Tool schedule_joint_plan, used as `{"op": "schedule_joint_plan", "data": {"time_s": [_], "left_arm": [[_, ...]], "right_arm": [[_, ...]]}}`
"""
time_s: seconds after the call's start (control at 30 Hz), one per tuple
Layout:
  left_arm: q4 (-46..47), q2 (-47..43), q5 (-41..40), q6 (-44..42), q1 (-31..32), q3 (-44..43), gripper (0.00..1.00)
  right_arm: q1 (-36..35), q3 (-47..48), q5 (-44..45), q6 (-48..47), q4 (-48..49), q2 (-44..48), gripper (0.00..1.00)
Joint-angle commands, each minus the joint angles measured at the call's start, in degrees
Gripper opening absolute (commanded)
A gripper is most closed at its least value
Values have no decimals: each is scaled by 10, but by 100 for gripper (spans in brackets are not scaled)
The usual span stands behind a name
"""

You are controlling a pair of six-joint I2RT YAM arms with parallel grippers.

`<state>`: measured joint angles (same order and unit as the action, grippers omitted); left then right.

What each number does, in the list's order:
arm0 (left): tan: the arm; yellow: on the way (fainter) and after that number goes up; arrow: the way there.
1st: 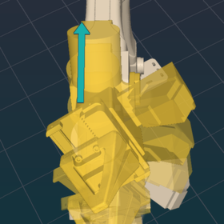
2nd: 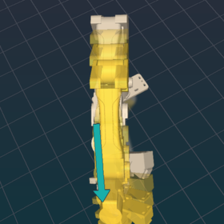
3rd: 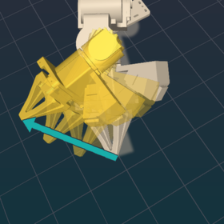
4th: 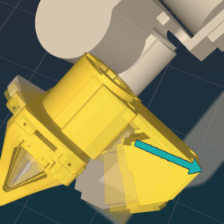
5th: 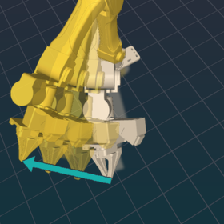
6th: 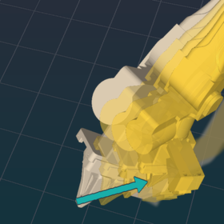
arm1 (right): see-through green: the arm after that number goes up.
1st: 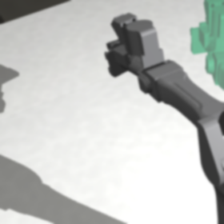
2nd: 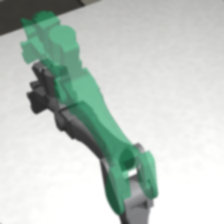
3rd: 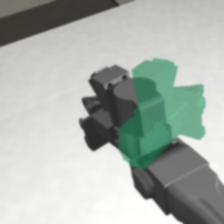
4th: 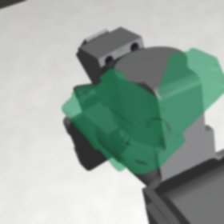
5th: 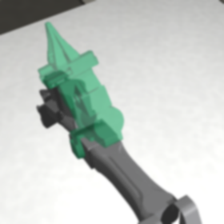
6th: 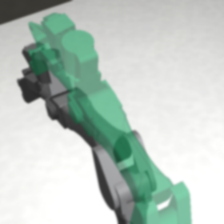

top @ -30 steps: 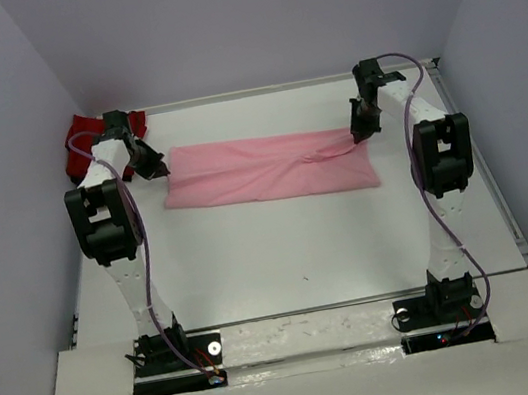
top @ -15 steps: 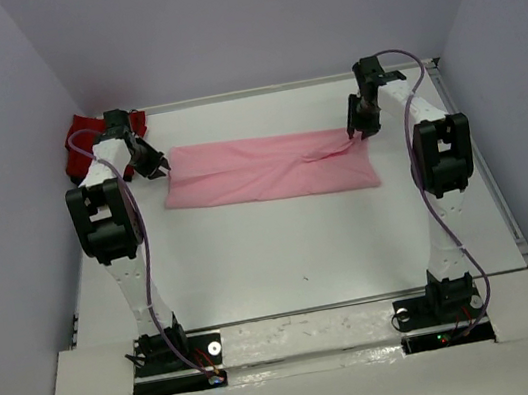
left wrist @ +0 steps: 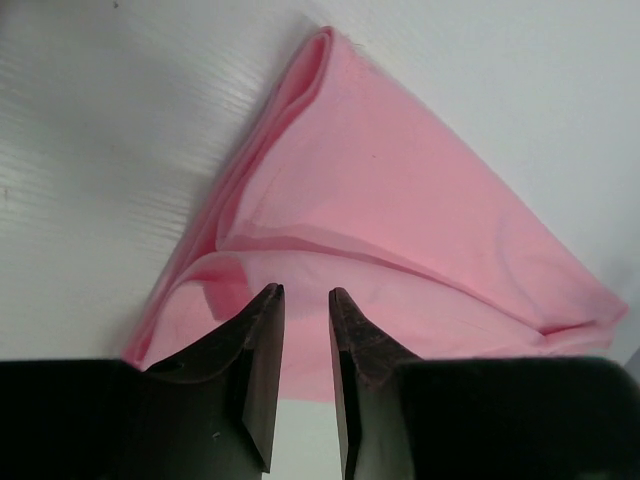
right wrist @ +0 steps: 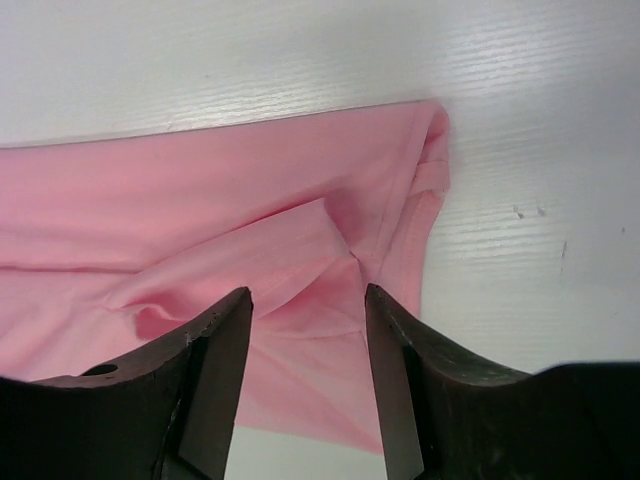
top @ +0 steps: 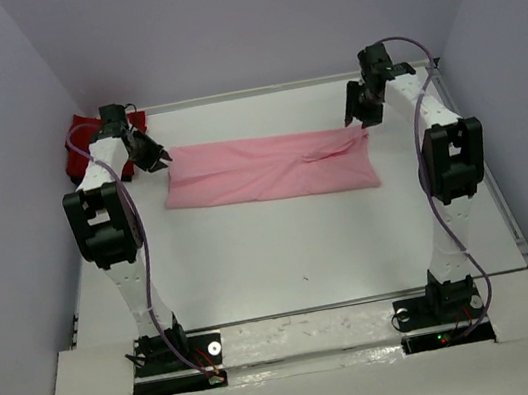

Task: Fold and stack the t-shirts
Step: Fold the other side of the tshirt into a rectangle

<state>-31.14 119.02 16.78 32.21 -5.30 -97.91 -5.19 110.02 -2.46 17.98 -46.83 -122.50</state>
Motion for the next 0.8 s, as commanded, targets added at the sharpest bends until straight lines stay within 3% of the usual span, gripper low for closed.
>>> {"op": "schedule_joint_plan", "data": {"time_s": [0.0,0.37,0.47,0.5,0.53,0.77], "left_arm": [[19,-86,49,2,8,3,34],[14,-178,62,41,8,149,34],[37,-189,84,58,8,191,34],[48,-191,94,60,8,205,34],[55,-192,100,66,8,209,34],[70,-189,121,66,8,201,33]], "right_arm": [[4,-11,-51,2,26,55,55],[4,-60,-139,34,28,76,54],[4,-90,-157,42,43,82,31],[4,-99,-161,44,47,82,11],[4,-115,-166,47,53,84,1],[-2,-168,-228,83,96,85,0]]}}
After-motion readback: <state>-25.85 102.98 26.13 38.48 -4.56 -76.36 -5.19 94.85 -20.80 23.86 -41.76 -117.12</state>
